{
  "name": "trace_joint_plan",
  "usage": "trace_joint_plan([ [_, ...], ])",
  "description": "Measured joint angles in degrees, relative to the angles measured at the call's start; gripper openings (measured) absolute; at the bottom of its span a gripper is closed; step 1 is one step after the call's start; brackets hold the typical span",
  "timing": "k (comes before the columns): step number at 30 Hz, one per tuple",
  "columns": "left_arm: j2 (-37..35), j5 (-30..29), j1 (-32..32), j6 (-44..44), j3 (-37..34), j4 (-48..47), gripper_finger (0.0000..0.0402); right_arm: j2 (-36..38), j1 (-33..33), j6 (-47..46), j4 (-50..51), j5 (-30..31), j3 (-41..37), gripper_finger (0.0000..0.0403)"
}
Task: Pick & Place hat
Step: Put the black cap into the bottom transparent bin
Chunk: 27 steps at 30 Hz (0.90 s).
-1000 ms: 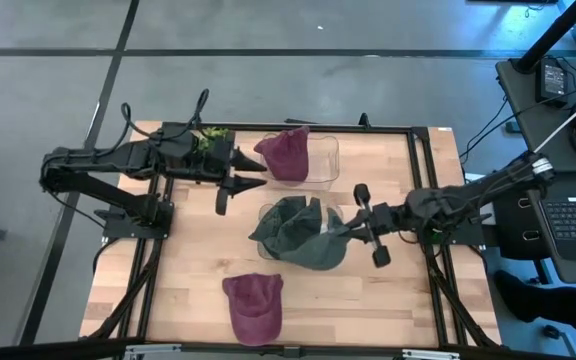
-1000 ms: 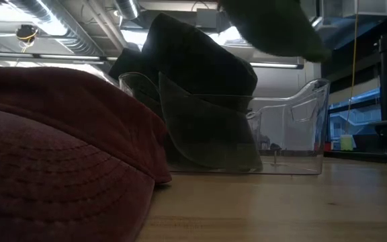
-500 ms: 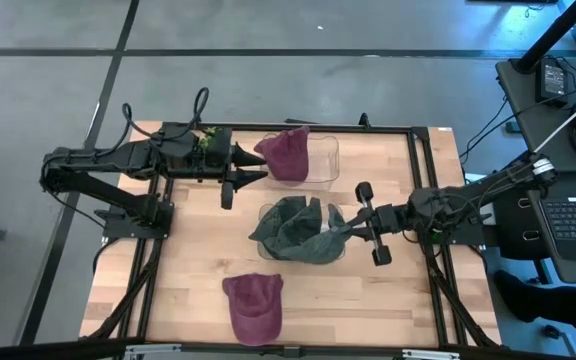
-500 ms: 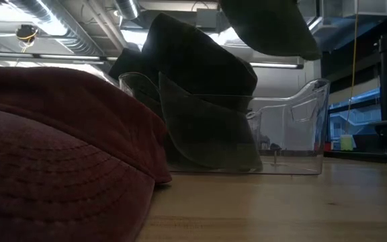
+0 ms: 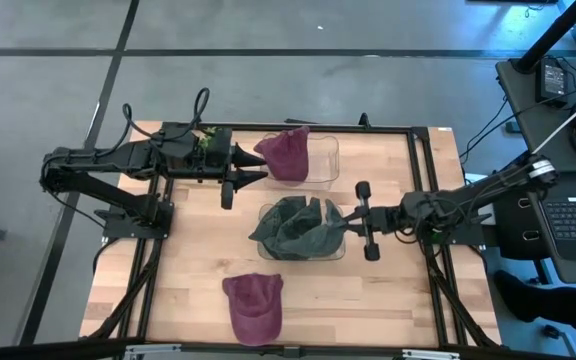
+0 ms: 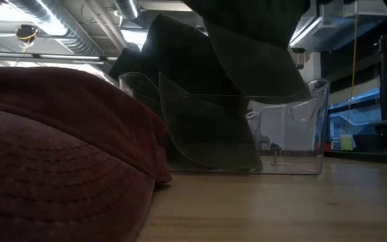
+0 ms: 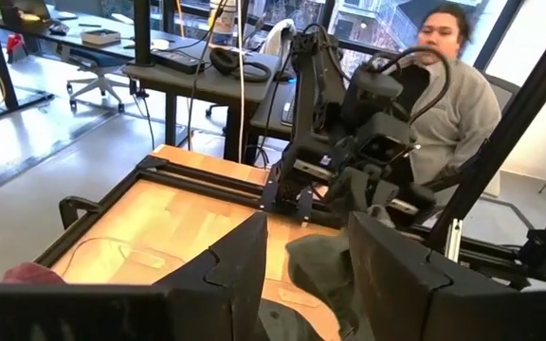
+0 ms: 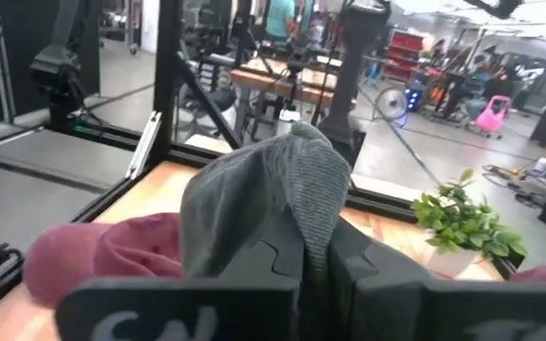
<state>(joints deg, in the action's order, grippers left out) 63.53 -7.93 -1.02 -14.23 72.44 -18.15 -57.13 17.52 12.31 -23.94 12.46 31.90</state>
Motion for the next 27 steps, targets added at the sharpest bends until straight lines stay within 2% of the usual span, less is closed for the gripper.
trace_joint_plan([
  [7, 0.0, -0.1, 0.0, -1.1, 0.0, -0.07, 0.0147, -0.03, -1.92, -0.53, -9.38, 0.01, -7.37, 0.0013],
  [11, 0.0, -0.57, 0.0, -1.1, 0.0, -0.05, 0.0144, -0.03, -2.38, -3.06, -10.48, 0.05, -10.52, 0.0013],
  [18, 0.0, -7.4, 0.0, -1.1, 0.0, -0.04, 0.0147, -0.56, -2.37, -6.88, -12.82, 2.54, -14.2, 0.0013],
  [27, 0.0, -9.06, 0.0, -1.1, 0.0, -0.05, 0.0144, -8.66, -2.36, -9.24, -27.66, 4.56, -16.54, 0.0013],
])
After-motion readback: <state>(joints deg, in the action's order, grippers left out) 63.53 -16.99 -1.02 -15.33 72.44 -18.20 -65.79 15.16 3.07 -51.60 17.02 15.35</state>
